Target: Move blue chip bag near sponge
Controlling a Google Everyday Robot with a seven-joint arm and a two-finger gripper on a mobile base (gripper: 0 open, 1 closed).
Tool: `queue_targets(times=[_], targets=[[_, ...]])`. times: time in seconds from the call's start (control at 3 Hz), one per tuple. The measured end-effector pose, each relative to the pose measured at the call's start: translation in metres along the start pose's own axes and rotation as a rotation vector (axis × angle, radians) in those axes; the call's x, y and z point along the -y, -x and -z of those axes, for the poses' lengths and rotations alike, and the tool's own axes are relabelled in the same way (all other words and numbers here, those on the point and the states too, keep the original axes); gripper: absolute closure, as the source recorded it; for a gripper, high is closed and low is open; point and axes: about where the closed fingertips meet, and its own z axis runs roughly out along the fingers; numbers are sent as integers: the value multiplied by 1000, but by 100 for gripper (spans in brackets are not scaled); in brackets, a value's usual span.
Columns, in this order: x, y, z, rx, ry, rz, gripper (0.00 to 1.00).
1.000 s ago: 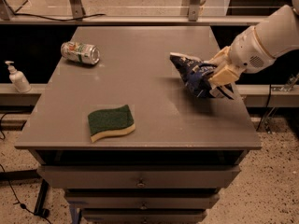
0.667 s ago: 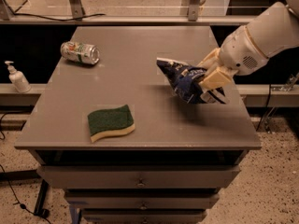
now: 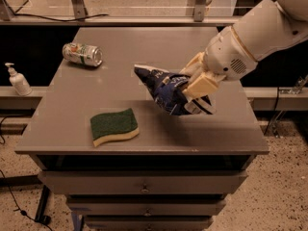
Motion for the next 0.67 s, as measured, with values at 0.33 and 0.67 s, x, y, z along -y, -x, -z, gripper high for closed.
queue_targets(times=[0.33,0.67], targets=[[-7,14,-17,-3,14,44,100],[-10,17,-36,-9,21,63,100]])
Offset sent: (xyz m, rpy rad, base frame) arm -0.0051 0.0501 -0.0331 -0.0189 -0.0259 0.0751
